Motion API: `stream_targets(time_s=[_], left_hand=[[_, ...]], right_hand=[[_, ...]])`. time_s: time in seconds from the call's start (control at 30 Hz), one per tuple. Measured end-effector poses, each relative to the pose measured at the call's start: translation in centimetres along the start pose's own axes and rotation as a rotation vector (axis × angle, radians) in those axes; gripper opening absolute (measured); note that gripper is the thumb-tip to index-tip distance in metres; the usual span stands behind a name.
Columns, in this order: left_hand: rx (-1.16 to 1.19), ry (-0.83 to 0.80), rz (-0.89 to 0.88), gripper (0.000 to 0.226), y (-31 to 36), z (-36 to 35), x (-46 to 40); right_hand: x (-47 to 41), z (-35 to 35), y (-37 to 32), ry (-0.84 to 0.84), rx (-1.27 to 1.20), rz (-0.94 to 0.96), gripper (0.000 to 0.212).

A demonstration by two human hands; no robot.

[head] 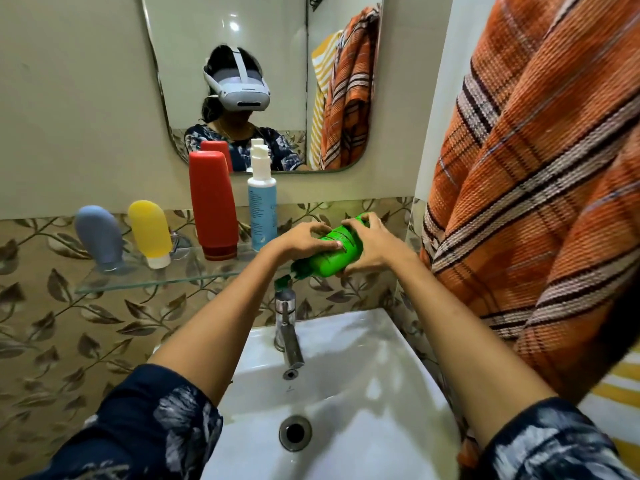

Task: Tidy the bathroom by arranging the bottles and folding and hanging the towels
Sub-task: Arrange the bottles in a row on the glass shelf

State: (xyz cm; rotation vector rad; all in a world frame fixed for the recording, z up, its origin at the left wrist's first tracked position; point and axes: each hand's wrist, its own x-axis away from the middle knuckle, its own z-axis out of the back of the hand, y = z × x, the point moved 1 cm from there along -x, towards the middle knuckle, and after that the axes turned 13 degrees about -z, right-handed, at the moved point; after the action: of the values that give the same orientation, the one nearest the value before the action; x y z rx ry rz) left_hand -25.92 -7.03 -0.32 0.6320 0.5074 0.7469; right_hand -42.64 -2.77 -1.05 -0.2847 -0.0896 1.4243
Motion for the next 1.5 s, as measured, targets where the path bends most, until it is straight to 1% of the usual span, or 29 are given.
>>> stream_targets(time_s=[0.07, 0.13, 0.2, 0.23, 0.3, 0.37, 0.43, 0.47, 0.5, 0.57, 0.6, 0.63, 0.67, 0.7, 0.73, 0.8, 0.83, 0.87, 0.97, 1.17, 1.3, 1.4, 1.5], left_hand=[[0.129, -0.011, 0.022, 0.054, -0.1, 0.3, 0.4], [0.281, 0.006, 0.041, 0.043, 0.1, 0.9, 0.7], [0.353, 0.062, 0.064, 0.036, 0.2, 1.9, 0.9], [0.428, 0.100, 0.083, 0.034, 0.2, 2.4, 1.1], [0.630, 0.180, 0.091, 0.031, 0.0, 3.0, 1.8], [0.750, 0.204, 0.051, 0.031, -0.3, 3.0, 2.5], [0.867, 0.219, 0.013, 0.040, -0.4, 2.7, 2.2], [0.890, 0.238, 0.003, 0.043, -0.2, 2.5, 1.9], [0.870, 0.262, -0.015, 0.046, -0.1, 2.2, 1.4], [0.749, 0.318, -0.070, 0.046, 0.4, 1.5, 0.8], [0.692, 0.346, -0.121, 0.040, 0.7, 1.0, 0.7], [0.656, 0.371, -0.183, 0.033, 0.8, 0.5, 0.7], [0.646, 0.384, -0.228, 0.031, 0.9, 0.1, 0.7], [0.645, 0.399, -0.253, 0.035, 0.9, -0.2, 0.6], [0.640, 0.424, -0.259, 0.040, 0.9, -0.4, 0.6], [0.617, 0.467, -0.246, 0.046, 0.9, -0.7, 0.4], [0.602, 0.481, -0.242, 0.047, 0.7, -0.7, 0.3], [0.575, 0.489, -0.246, 0.047, 0.7, -0.8, 0.2], [0.498, 0.522, -0.249, 0.048, 0.5, -1.2, -0.2], [0.408, 0.641, -0.203, 0.045, 0.3, -1.7, -0.9], [0.426, 0.663, -0.161, 0.045, 0.3, -1.8, -1.0], [0.438, 0.666, -0.151, 0.044, 0.4, -1.8, -0.9], [0.439, 0.704, -0.140, 0.041, 0.5, -1.8, -0.8]], right_hand=[[0.1, 0.1, -0.1, 0.042, 0.013, 0.051, 0.096], [0.1, 0.4, -0.2, 0.060, -0.001, 0.087, 0.089], [0.0, 0.8, -0.3, 0.057, -0.031, 0.102, 0.082], [-0.1, 1.1, -0.4, 0.050, -0.064, 0.106, 0.078], [-0.2, 1.5, -0.8, 0.040, -0.167, 0.123, 0.071], [-0.3, 1.7, -1.0, 0.048, -0.285, 0.153, 0.063], [-0.4, 1.7, -0.9, 0.054, -0.373, 0.160, 0.058], [-0.4, 1.7, -1.0, 0.054, -0.416, 0.152, 0.059], [-0.2, 1.8, -1.1, 0.053, -0.461, 0.141, 0.065], [0.1, 1.7, -1.6, 0.046, -0.561, 0.132, 0.095], [0.1, 1.6, -1.8, 0.037, -0.618, 0.133, 0.107], [-0.1, 1.4, -2.0, 0.025, -0.690, 0.138, 0.111], [-0.2, 1.3, -2.2, 0.008, -0.762, 0.140, 0.111], [-0.4, 1.3, -2.3, -0.012, -0.819, 0.134, 0.107], [-0.6, 1.2, -2.3, -0.033, -0.851, 0.118, 0.099], [-0.8, 1.1, -2.3, -0.050, -0.867, 0.084, 0.072], [-1.0, 1.0, -2.2, -0.053, -0.865, 0.073, 0.062], [-1.3, 0.9, -2.1, -0.059, -0.860, 0.067, 0.058], [-1.8, 1.1, -2.2, -0.091, -0.822, 0.066, 0.057], [-2.6, 1.1, -2.8, -0.069, -0.691, 0.047, 0.054], [-2.5, 0.3, -2.9, -0.071, -0.660, -0.040, 0.054], [-2.3, 0.2, -3.0, -0.045, -0.645, -0.048, 0.054], [-2.1, 0.5, -3.1, -0.048, -0.640, -0.060, 0.053]])
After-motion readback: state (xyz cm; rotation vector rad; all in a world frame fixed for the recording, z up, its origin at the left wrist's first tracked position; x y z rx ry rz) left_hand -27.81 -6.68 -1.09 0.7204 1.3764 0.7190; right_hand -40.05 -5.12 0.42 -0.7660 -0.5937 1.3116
